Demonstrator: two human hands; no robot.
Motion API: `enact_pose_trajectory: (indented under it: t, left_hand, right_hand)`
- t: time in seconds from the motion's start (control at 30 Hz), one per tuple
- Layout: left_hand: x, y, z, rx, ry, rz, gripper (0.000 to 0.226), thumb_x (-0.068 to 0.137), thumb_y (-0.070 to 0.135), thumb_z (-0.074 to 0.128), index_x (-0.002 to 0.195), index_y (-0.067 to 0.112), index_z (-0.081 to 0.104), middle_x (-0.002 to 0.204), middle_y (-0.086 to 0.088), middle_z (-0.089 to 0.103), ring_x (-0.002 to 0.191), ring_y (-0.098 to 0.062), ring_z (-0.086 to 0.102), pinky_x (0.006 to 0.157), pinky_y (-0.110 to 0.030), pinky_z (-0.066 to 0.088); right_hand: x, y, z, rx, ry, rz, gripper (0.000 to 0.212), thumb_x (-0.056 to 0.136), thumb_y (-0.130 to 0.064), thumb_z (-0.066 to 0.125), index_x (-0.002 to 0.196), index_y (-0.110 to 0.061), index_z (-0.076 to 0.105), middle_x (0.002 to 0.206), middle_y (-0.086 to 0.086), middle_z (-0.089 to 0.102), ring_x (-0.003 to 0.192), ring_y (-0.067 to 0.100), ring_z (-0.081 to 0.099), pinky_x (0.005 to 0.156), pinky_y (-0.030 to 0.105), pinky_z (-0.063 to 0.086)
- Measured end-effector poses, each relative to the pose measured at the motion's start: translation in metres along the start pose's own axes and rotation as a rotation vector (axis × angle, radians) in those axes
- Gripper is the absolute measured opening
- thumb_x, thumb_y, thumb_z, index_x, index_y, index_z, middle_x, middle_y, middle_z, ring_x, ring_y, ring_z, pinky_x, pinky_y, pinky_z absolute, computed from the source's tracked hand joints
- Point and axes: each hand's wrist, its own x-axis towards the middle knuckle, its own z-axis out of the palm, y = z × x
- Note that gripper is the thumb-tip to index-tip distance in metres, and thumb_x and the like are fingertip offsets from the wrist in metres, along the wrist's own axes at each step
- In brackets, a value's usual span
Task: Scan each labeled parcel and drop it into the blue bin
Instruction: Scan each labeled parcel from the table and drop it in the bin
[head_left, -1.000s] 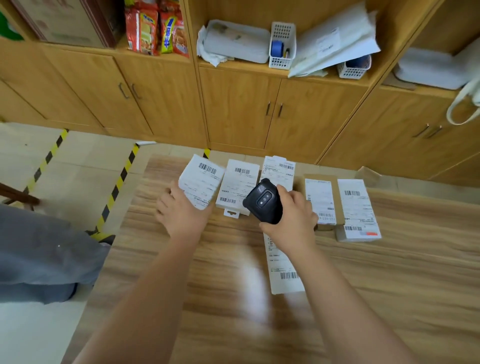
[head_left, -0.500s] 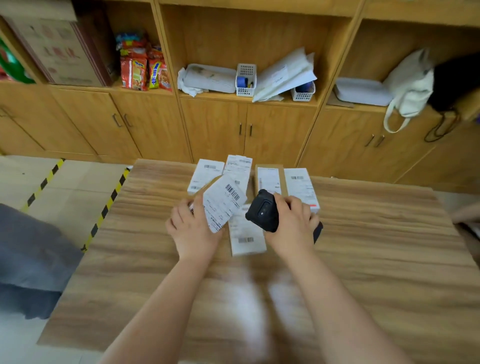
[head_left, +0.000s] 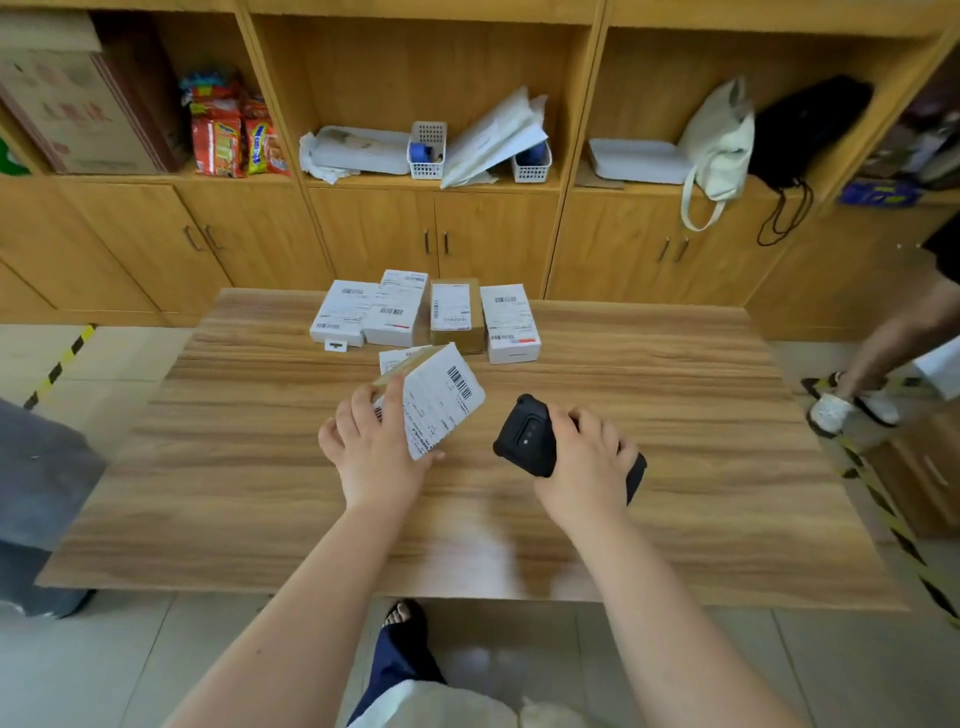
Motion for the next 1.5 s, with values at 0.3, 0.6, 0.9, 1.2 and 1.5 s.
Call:
enact_pose_trajectory:
  t: [0.3, 0.6, 0.9, 1.2, 1.5]
  left_hand:
    - [-0.011, 0.036, -0.003, 0.019, -0.068, 0.128, 0.111, 0.06, 0.059, 0.086, 0.15, 0.028, 0.028, 0.145, -0.009, 0.033, 0.134, -0.031, 0.027, 0.11, -0.054, 0.018]
    - [-0.004, 0.079, 0.003, 0.031, -0.305, 0.382, 0.112, 0.067, 0.076, 0.069, 0.152, 0.029, 0.013, 0.149, -0.006, 0.025, 0.14, -0.029, 0.024, 0.115, -0.054, 0.008]
    - [-0.036, 0.13, 0.011, -0.05, -0.468, 0.75, 0.094, 0.07, 0.062, 0.066, 0.146, 0.025, 0.025, 0.137, -0.001, 0.034, 0.131, -0.029, 0.031, 0.112, -0.052, 0.01]
    - [-0.118, 0.167, 0.021, -0.202, -0.694, 1.008, 0.099, 0.063, 0.064, 0.074, 0.143, 0.026, 0.03, 0.136, -0.002, 0.041, 0.127, -0.028, 0.037, 0.111, -0.05, 0.018]
    - [-0.201, 0.228, -0.008, -0.259, -0.732, 1.128, 0.105, 0.06, 0.066, 0.079, 0.143, 0.022, 0.032, 0.136, -0.009, 0.046, 0.131, -0.03, 0.039, 0.106, -0.047, 0.025]
  right_hand:
    - [-0.016, 0.038, -0.019, 0.052, -0.067, 0.189, 0.077, 0.076, -0.026, 0.072, 0.143, -0.034, 0.035, 0.13, 0.0, 0.043, 0.122, 0.027, 0.037, 0.097, 0.046, 0.029]
    - [-0.033, 0.054, -0.037, 0.482, 0.008, 0.548, 0.07, 0.063, -0.03, 0.078, 0.127, -0.04, 0.051, 0.113, -0.007, 0.047, 0.121, 0.025, 0.047, 0.1, 0.042, 0.04]
    - [-0.095, 0.066, -0.036, 0.62, 0.244, 0.87, 0.071, 0.066, -0.026, 0.077, 0.131, -0.037, 0.05, 0.12, -0.004, 0.047, 0.125, 0.023, 0.043, 0.104, 0.042, 0.038]
    - [-0.204, 0.066, -0.027, 0.494, 0.439, 1.159, 0.078, 0.071, -0.029, 0.076, 0.141, -0.04, 0.041, 0.129, -0.005, 0.045, 0.123, 0.024, 0.04, 0.102, 0.038, 0.03]
    - [-0.312, 0.101, -0.034, 0.425, 0.536, 1.4, 0.082, 0.071, -0.034, 0.079, 0.142, -0.037, 0.038, 0.131, -0.002, 0.045, 0.124, 0.027, 0.041, 0.1, 0.04, 0.033]
